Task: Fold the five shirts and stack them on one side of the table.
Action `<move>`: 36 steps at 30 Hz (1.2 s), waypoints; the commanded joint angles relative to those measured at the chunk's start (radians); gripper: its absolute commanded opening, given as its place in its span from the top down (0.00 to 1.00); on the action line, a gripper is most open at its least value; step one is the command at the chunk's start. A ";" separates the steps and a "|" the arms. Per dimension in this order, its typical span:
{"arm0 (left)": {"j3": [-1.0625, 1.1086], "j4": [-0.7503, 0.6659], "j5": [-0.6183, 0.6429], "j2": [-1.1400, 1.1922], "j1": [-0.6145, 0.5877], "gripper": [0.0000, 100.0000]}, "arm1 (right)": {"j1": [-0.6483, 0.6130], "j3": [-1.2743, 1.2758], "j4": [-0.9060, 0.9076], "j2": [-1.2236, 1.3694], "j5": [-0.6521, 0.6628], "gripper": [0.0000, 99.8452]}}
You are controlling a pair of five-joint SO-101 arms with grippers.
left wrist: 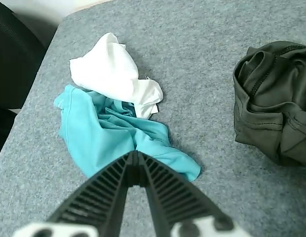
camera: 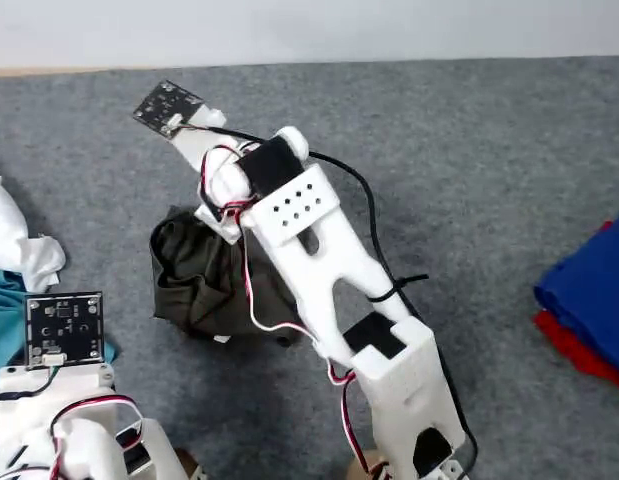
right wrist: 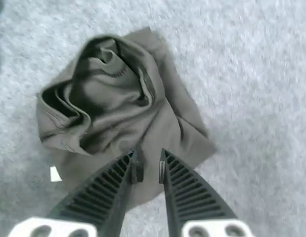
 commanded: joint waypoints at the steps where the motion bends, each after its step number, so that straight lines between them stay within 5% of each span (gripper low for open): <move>1: -0.002 0.005 -0.006 0.000 -0.003 1.00 | 0.025 0.009 0.025 0.061 0.011 0.93; 13: -0.002 0.005 -0.006 0.000 -0.003 1.00 | -0.070 -0.146 -0.160 0.450 0.012 0.93; 25: -0.004 0.008 -0.006 0.000 -0.003 1.00 | -0.262 -0.635 -0.027 0.487 0.086 0.93; 36: -0.004 0.008 -0.006 0.000 -0.003 1.00 | -0.111 -0.640 0.038 0.384 0.109 0.91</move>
